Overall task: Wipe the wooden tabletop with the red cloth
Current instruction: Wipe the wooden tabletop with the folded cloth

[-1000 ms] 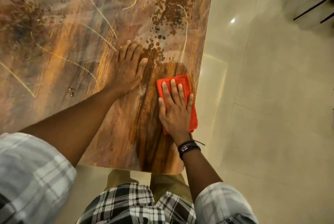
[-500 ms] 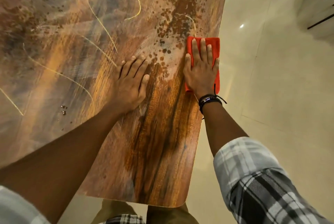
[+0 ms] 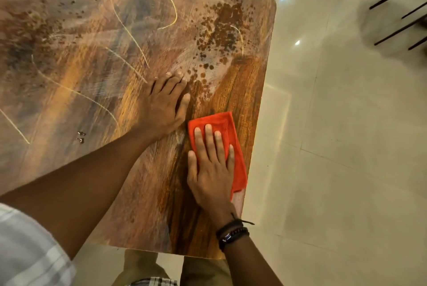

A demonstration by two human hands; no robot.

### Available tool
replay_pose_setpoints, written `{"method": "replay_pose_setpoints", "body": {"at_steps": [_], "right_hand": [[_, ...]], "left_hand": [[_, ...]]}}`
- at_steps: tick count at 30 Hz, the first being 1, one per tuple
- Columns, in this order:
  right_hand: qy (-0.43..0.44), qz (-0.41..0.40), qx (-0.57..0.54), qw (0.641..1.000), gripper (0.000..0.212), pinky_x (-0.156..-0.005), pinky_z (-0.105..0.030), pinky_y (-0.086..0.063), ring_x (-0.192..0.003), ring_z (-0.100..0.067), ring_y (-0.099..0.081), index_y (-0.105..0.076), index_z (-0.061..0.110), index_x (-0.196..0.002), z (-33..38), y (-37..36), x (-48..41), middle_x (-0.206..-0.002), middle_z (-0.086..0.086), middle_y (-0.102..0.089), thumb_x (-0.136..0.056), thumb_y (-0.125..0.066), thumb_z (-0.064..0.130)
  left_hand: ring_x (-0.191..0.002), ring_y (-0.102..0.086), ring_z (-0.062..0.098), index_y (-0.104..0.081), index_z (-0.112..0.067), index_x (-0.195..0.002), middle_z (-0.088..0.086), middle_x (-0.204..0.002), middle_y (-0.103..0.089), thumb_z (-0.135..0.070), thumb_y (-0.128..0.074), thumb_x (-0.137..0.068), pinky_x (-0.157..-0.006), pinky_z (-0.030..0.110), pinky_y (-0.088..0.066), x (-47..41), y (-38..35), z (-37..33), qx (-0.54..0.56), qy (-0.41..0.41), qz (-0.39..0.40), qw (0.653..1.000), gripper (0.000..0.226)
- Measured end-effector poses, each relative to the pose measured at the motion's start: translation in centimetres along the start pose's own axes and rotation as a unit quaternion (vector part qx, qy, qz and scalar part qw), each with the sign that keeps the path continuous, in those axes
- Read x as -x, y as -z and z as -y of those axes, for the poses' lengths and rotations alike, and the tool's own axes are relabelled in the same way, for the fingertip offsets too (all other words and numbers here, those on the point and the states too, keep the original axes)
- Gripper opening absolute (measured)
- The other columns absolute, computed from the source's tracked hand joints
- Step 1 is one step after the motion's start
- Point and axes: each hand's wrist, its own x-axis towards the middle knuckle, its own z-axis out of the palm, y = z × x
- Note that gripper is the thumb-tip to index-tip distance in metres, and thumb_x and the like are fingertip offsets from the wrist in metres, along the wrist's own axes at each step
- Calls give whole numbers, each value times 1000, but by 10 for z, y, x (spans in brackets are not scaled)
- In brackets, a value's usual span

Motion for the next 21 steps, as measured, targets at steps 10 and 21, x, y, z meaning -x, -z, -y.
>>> {"method": "replay_pose_setpoints", "body": {"at_steps": [10,21], "right_hand": [[-30,-33,7,999,61,-122,-59,5,-155,-15,-1,-18,35,-159,-38,15,-127,-168,9,-10,-101,-23,54],[-75,-33,-8,997,60,-122,-56,7,-155,-18,-1,-14,35,-159,-70,47,-316,-168,8,-6,-104,-27,55]], "left_hand": [[-140,-31,31,-39,-6,-146,14,-149,-41,-33,-36,-100,-118,49,-18,-37,-10,4,-4,-20,11,1000,54],[-150,-22,26,-33,-10,-153,9,-161,-30,-35,-26,-103,-121,52,-16,-42,-19,10,-39,-34,42,998,56]]}}
